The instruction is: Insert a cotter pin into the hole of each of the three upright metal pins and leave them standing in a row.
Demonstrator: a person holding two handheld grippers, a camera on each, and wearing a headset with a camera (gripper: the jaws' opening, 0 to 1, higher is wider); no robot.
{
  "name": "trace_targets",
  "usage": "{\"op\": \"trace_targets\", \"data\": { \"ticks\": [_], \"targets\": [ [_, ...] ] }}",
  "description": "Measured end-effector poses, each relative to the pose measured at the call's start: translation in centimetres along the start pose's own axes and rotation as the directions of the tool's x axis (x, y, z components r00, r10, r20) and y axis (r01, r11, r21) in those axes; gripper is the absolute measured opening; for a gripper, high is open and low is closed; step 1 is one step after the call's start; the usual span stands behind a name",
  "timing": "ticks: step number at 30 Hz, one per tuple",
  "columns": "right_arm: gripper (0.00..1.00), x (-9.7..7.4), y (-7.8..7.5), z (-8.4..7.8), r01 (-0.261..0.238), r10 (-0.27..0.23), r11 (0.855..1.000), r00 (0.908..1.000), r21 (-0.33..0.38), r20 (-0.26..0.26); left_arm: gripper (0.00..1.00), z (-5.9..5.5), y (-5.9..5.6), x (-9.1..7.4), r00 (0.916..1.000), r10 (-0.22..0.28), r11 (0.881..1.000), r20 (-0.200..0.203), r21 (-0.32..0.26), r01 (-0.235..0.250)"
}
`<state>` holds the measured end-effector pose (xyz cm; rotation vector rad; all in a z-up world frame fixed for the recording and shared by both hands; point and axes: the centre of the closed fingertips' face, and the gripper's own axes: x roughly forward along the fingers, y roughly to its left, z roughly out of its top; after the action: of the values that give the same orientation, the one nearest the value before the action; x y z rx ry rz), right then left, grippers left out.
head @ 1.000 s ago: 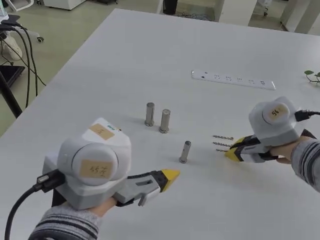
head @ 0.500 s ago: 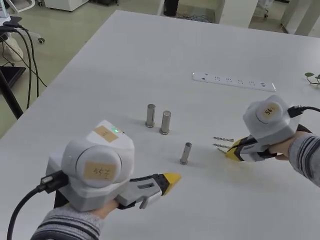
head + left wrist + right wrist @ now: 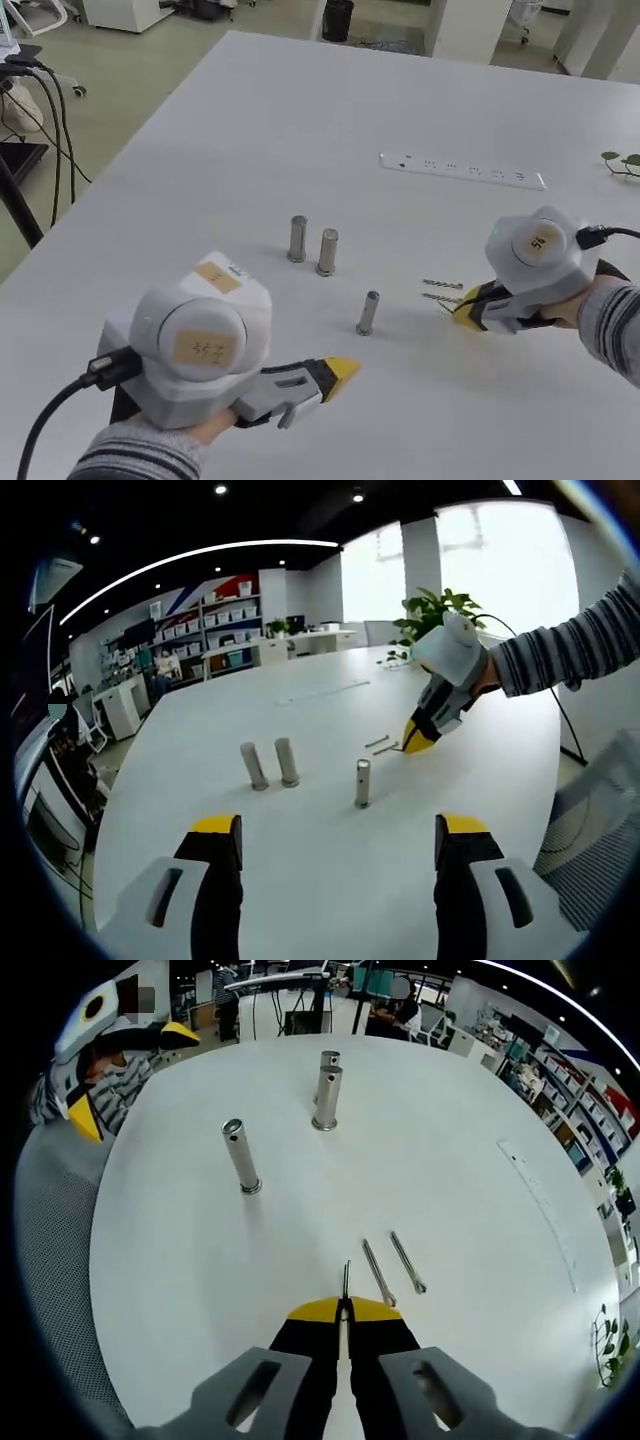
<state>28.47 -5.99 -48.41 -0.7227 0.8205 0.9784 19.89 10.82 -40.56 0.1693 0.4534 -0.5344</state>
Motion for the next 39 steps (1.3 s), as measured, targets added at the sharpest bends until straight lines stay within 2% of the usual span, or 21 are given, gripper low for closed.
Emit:
{"op": "trace_targets", "data": {
  "ticks": [8, 14, 18, 24, 26, 34, 39],
  "targets": [
    [0.0, -1.1, 1.4, 1.3, 0.005, -0.001, 0.997, 0.9989, -0.077, 0.047, 0.73, 0.2, -0.5, 0.1, 0.9997, -0.024, 1.0, 0.007, 0.003, 0.024],
    [0.0, -1.9, 3.4, 2.8, 0.005, 0.013, 0.984, 0.9947, -0.178, 0.102, 0.63, 0.3, -1.4, 0.1, 0.9971, -0.071, 0.997, 0.025, 0.001, 0.071],
    [0.0, -2.5, 4.9, 3.4, -0.002, 0.03, 0.978, 0.9916, -0.211, 0.126, 0.59, 0.3, -2.0, 0.2, 0.9944, -0.101, 0.995, 0.031, -0.002, 0.101],
    [0.0, -3.2, 7.1, 4.3, -0.004, 0.051, 0.955, 0.9873, -0.297, 0.151, 0.5, 0.2, -3.0, 0.3, 0.988, -0.151, 0.988, 0.032, -0.012, 0.152],
    [0.0, -3.4, 7.7, 4.7, 0.002, 0.056, 0.943, 0.9845, -0.332, 0.166, 0.46, 0.1, -3.4, 0.3, 0.9851, -0.169, 0.985, 0.031, -0.018, 0.17],
    [0.0, -3.6, 10.5, 5.6, -0.003, 0.091, 0.901, 0.9786, -0.433, 0.184, 0.35, 0.1, -4.9, 0.4, 0.9654, -0.257, 0.963, 0.044, -0.076, 0.26],
    [0.0, -4.0, 12.0, 6.6, 0.002, 0.114, 0.877, 0.9708, -0.48, 0.211, 0.25, 0.0, -5.4, 0.3, 0.955, -0.293, 0.948, 0.048, -0.119, 0.296]
  ]
}}
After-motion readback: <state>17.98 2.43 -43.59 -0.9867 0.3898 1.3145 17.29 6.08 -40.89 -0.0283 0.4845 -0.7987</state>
